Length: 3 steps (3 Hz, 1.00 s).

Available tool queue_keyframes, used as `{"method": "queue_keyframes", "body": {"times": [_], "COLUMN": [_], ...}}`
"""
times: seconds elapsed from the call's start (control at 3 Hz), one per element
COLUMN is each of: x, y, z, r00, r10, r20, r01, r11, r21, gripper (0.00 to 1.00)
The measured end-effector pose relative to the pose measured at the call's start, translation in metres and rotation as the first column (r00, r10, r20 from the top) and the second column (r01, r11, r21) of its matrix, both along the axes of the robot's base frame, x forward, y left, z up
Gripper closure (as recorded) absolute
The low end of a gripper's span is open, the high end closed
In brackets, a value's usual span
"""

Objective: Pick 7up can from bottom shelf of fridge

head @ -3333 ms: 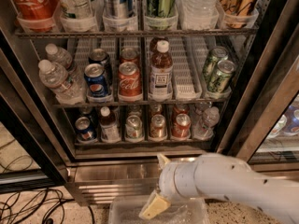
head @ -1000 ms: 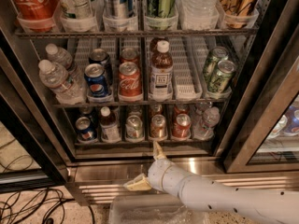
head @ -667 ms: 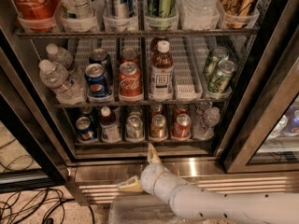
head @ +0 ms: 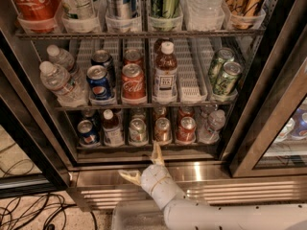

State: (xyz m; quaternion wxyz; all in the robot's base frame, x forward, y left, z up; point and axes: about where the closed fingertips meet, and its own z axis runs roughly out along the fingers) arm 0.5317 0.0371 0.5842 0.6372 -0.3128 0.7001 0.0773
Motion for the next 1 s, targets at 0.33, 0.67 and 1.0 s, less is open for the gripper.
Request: {"method": "queue_keyframes", "body": {"times": [0.33, 0.67, 1.0], "x": [0.0143, 0.0207, 0.0207], "y": [-0.0142, -0.0207, -0.0206], "z": [0.0104, 0.0108, 0.0108], "r00": [0.9924, 0.9853, 0.9853], "r10": [-0.102, -0.148, -0.148], "r20": [0.069, 0.086, 0.086], "r01": [0.098, 0.140, 0.140], "r11": [0.994, 0.986, 0.986], "r21": [0.049, 0.089, 0.089], "gripper": [0.11, 0.15, 0.12]}}
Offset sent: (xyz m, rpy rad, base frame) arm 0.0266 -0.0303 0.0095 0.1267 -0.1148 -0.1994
